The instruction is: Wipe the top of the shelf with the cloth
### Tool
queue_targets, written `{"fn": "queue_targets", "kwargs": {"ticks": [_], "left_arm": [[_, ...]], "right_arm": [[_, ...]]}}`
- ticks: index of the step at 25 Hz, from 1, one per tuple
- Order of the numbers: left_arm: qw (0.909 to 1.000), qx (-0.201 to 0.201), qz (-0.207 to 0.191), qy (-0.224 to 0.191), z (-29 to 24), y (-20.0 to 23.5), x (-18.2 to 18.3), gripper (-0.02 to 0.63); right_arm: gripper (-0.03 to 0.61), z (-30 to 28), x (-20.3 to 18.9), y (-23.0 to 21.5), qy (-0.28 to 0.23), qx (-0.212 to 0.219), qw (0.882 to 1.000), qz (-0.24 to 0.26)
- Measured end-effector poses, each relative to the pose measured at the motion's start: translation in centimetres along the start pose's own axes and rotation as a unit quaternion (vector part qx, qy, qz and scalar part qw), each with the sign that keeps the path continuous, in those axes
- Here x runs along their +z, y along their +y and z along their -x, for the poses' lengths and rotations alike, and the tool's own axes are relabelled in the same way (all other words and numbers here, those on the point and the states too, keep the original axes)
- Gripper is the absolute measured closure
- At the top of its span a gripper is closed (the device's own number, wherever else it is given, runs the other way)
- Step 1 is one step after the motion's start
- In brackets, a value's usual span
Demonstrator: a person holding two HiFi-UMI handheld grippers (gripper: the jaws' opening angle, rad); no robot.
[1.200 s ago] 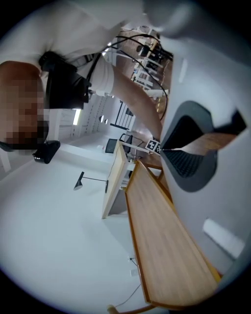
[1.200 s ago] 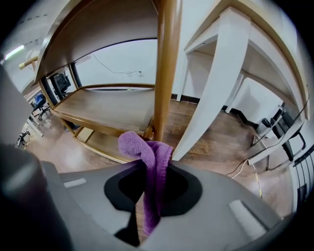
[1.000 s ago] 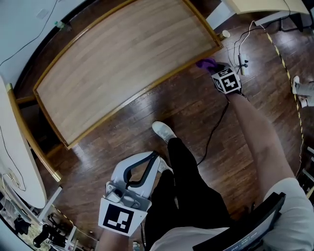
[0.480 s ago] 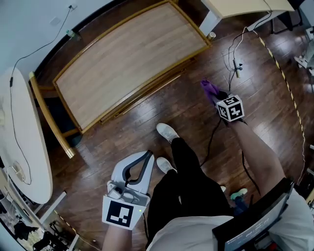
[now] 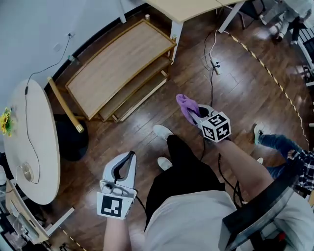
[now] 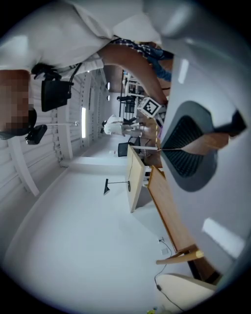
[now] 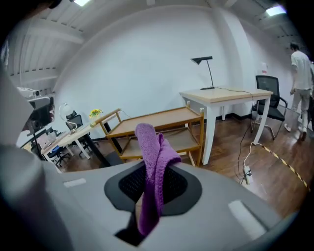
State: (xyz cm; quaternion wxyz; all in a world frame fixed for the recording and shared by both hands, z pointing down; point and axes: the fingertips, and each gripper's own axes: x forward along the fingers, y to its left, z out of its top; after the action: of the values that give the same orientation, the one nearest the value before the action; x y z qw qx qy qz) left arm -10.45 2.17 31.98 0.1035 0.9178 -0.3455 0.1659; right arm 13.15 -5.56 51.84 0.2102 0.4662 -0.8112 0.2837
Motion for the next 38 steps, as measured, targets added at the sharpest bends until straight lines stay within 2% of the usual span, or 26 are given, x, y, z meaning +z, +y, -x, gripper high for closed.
{"fn": "queue_targets", "kwargs": {"ticks": [4, 8, 14, 18, 21, 24, 29, 31, 38], "left_arm": [[0.9996, -0.001, 0.001, -0.028, 3.0, -2.6, 0.9, 0.588], [0.9996, -0.004, -0.002, -0.029, 5.3, -5.6, 0.7, 0.588], [0.9995, 0.006, 0.004, -0.032, 8.1, -9.0, 1.0, 0.588], [0.9989, 0.027, -0.012, -0.036, 9.5, -11.1, 1.3, 0.588], [0.9983, 0.042, -0.021, -0.035, 10.0, -13.6, 1.5, 0.588], [0.9976, 0.053, -0.014, -0.043, 10.1, -16.6, 2.1, 0.591], [0.9937, 0.067, 0.047, -0.076, 8.7, -24.6, 4.7, 0.591], [0.9929, 0.064, 0.058, -0.083, 8.0, -28.0, 5.5, 0.592], [0.9937, 0.070, 0.042, -0.077, 6.8, -38.5, 5.9, 0.591]], "right_arm": [[0.526, 7.0, 0.4, 2.8, -0.018, -0.009, 1.000, 0.007], [0.526, 13.3, 0.4, 5.1, -0.030, -0.004, 1.000, 0.008], [0.526, 20.5, 2.4, 9.0, -0.052, 0.044, 0.997, 0.037], [0.526, 24.6, 4.0, 10.0, -0.075, 0.067, 0.993, 0.055], [0.526, 27.6, 4.6, 9.8, -0.098, 0.077, 0.989, 0.073], [0.526, 31.0, 4.4, 9.1, -0.122, 0.088, 0.985, 0.080], [0.526, 38.5, 1.6, 6.0, -0.140, 0.098, 0.982, 0.079], [0.526, 41.6, 0.2, 4.5, -0.143, 0.098, 0.982, 0.079], [0.526, 49.6, -4.7, 0.3, -0.151, 0.098, 0.981, 0.074]]}}
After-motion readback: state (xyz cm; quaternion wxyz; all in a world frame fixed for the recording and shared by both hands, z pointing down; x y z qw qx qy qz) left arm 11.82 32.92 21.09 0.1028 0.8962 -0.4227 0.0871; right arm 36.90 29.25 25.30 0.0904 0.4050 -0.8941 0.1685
